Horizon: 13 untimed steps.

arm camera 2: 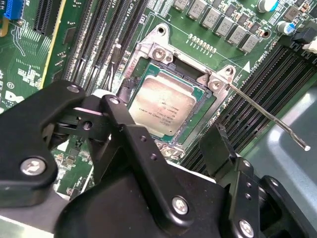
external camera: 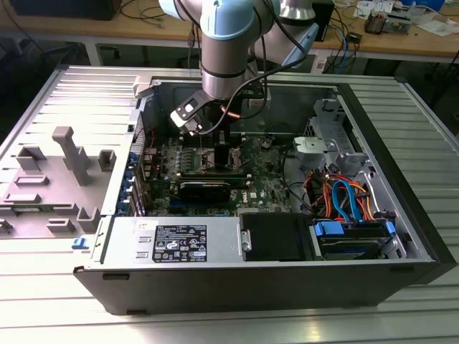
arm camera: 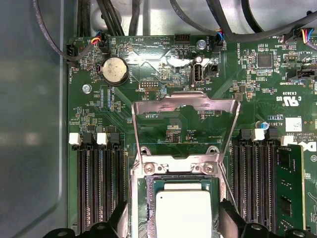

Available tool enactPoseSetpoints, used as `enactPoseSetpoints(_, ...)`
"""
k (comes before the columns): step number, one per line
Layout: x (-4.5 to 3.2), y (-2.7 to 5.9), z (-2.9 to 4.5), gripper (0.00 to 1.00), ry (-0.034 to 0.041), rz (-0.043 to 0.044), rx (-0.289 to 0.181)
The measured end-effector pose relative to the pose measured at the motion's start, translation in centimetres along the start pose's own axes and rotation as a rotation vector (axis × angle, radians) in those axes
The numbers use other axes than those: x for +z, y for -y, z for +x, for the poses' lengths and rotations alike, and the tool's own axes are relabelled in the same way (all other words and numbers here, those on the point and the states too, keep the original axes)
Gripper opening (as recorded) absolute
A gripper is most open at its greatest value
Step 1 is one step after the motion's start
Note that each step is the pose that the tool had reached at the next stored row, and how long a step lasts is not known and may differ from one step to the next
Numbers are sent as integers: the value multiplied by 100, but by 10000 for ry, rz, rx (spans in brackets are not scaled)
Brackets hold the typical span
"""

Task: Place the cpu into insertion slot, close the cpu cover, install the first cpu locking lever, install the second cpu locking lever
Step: 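Place the cpu into insertion slot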

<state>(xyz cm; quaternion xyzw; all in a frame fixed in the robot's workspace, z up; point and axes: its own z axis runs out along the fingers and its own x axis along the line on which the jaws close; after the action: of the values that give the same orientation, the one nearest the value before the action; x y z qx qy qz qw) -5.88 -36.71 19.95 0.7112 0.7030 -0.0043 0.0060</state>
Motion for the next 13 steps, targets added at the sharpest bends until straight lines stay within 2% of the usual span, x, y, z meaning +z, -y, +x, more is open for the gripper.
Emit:
enactPoseSetpoints(1, 0, 0, 0, 80, 1, 1, 1)
enactPoseSetpoints(2, 0, -1, 0, 73, 0, 0, 2)
enactPoseSetpoints(3, 0, -1, 0, 73, 0, 0, 1)
enactPoseSetpoints(4, 0, -2, 0, 66, 0, 0, 1)
enactPoseSetpoints(9, 0, -3, 0, 66, 0, 1, 1)
enactPoseSetpoints(10, 0, -3, 0, 67, 1, 0, 0)
enactPoseSetpoints(11, 1, -3, 0, 74, 0, 1, 1)
enactPoseSetpoints(13, 1, -3, 0, 74, 0, 0, 1)
